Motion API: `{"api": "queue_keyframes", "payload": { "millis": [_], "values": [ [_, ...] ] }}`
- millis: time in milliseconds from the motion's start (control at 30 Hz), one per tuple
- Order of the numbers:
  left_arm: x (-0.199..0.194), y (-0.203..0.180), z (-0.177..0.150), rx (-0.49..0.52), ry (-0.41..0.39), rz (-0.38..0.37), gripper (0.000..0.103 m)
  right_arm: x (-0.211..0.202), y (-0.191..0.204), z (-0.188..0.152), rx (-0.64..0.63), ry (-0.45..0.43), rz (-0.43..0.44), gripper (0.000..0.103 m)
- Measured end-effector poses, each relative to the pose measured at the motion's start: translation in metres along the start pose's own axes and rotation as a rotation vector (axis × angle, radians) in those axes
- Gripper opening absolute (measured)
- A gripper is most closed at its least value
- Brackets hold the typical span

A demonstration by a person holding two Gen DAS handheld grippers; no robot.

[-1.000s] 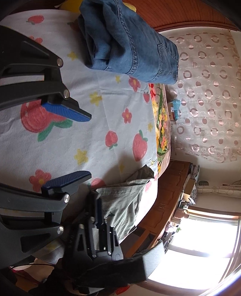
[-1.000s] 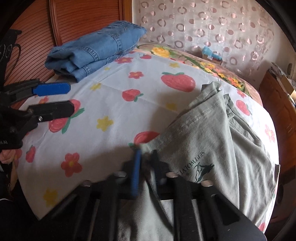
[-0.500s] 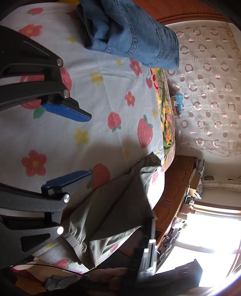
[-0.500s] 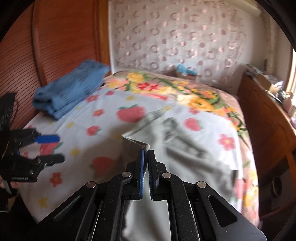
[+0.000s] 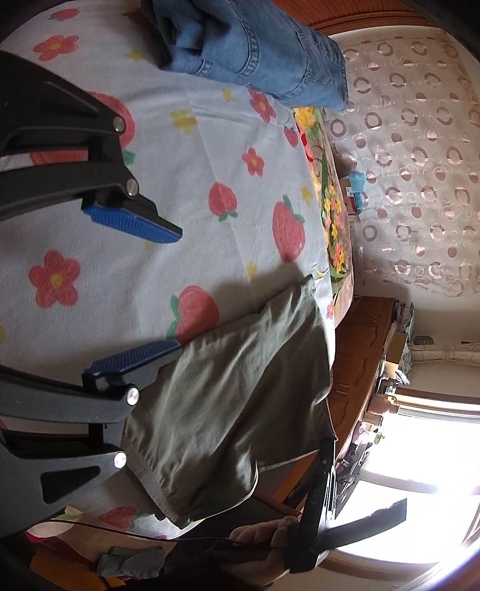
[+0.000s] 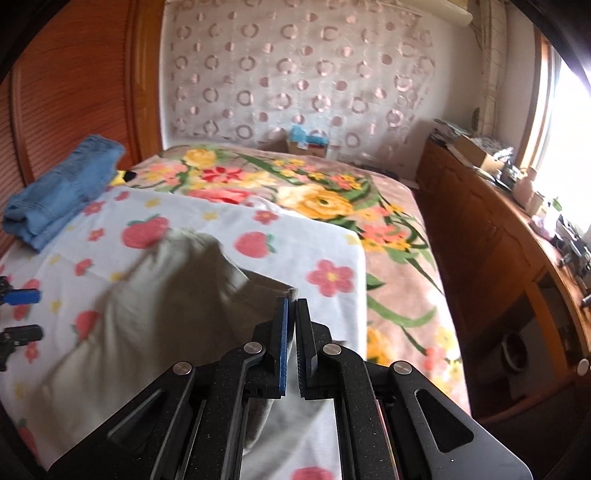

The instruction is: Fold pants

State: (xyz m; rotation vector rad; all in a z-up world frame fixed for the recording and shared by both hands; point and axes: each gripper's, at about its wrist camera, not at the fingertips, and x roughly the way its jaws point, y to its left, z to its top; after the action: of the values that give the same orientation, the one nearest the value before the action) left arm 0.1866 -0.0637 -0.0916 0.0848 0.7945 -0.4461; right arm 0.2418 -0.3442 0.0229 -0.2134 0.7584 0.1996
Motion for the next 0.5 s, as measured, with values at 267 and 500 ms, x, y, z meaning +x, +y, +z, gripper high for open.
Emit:
{"api": "queue_keyframes", "payload": {
  "millis": [267,500],
  "values": [
    [0.001,-0.006,0.000,0.008,0.006,0.001,0.054,0.019,-0.022,-0.007,0.023,0.051,-0.040,0.001],
    [0.000,-0.010,-0.002,0.008,0.003,0.002,0.054,0.014,-0.024,-0.019,0.062,0.075,-0.016,0.021]
  ]
}}
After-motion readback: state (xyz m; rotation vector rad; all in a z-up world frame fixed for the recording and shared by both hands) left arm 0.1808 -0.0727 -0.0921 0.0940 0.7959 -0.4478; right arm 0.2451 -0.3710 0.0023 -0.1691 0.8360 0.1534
